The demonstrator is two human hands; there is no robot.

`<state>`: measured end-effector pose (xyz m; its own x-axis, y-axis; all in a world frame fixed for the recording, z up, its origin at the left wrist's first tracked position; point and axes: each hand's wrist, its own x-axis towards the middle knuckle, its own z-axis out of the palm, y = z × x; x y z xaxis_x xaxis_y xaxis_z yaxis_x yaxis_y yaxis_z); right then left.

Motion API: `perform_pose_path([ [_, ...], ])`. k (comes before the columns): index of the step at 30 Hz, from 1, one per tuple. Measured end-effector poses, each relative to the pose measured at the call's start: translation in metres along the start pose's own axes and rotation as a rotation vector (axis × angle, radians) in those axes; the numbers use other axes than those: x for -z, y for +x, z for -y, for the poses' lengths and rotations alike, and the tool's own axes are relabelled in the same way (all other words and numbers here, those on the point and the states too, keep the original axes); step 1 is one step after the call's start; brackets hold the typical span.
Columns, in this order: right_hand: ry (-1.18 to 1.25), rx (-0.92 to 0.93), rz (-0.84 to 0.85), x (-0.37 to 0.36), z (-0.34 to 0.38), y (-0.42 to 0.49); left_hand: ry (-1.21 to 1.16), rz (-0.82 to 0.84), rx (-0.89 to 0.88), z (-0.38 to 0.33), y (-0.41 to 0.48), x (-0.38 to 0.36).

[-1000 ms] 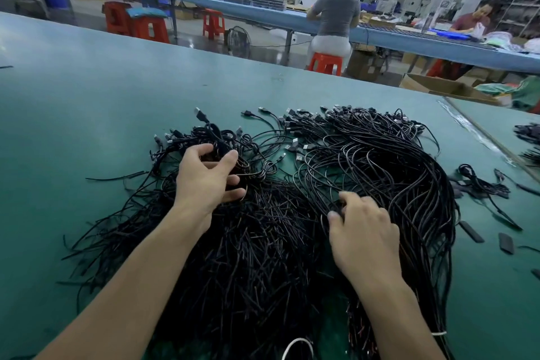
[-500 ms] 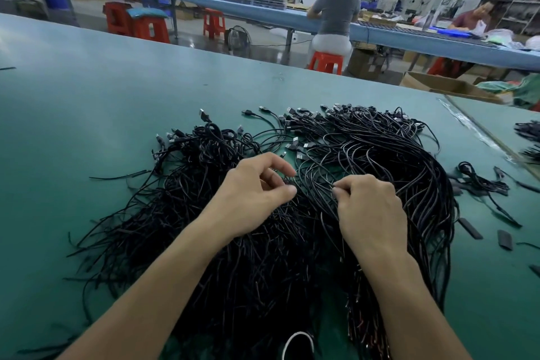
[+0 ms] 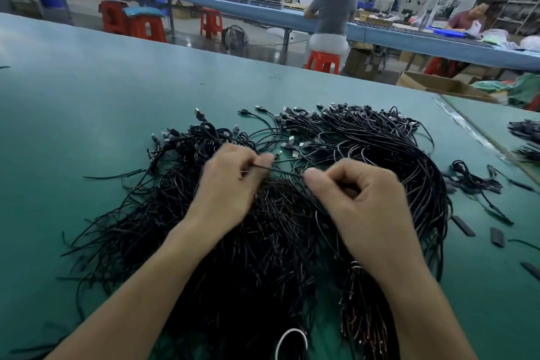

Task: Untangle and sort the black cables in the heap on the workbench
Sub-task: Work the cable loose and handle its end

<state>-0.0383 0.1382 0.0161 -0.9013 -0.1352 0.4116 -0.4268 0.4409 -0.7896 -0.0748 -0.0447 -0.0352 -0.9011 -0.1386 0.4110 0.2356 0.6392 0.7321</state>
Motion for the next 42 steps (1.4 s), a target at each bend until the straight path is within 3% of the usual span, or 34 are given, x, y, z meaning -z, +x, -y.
perform_pose_path([
  [4, -0.400, -0.120, -0.323, 0.025, -0.023, 0.006, -0.342, -0.541, 0.194, 0.002, 0.010, 0.024],
  [6, -0.590, -0.239, -0.288, 0.033, -0.034, 0.005, -0.343, -0.613, 0.144, -0.003, 0.010, 0.031],
  [8, -0.798, -0.309, -0.131, 0.029, -0.032, 0.002, -0.148, -0.495, -0.009, -0.013, 0.003, 0.027],
  [11, -0.964, -0.317, 0.138, 0.017, -0.023, -0.003, 0.186, -0.125, -0.091, -0.024, -0.009, 0.017],
  [14, -0.832, -0.152, 0.275, 0.010, -0.018, -0.005, 0.534, 0.097, -0.037, -0.025, -0.016, 0.012],
  [17, -0.497, 0.031, 0.363, 0.001, -0.008, -0.005, 0.565, 0.271, -0.075, -0.026, -0.020, 0.012],
  [19, -0.432, 0.132, 0.354, -0.005, -0.006, -0.003, 0.520, 0.347, -0.157, -0.030, -0.021, 0.012],
  [23, -0.309, 0.097, 0.331, -0.005, -0.011, -0.002, 0.249, 0.313, -0.175, -0.040, -0.019, 0.015],
  [27, -0.136, 0.073, 0.090, 0.004, -0.022, 0.002, 0.025, 0.326, -0.058, -0.040, -0.016, 0.019],
  [29, -0.039, 0.041, -0.041, 0.008, -0.024, 0.004, -0.076, 0.458, 0.026, -0.044, -0.015, 0.022],
  [32, 0.132, 0.009, -0.121, 0.006, -0.020, 0.004, -0.455, 0.771, 0.113, -0.056, -0.018, 0.028],
  [34, 0.241, 0.021, -0.095, 0.002, -0.015, 0.005, -0.710, 0.994, 0.151, -0.064, -0.023, 0.031],
  [36, 0.309, 0.032, -0.003, -0.004, -0.012, 0.004, -0.915, 1.085, 0.163, -0.069, -0.027, 0.033],
  [39, 0.333, 0.017, 0.177, -0.014, -0.011, -0.001, -1.251, 0.995, 0.245, -0.072, -0.025, 0.034],
  [42, 0.206, -0.065, 0.297, -0.017, -0.012, -0.005, -1.527, 0.732, 0.308, -0.070, -0.017, 0.031],
])
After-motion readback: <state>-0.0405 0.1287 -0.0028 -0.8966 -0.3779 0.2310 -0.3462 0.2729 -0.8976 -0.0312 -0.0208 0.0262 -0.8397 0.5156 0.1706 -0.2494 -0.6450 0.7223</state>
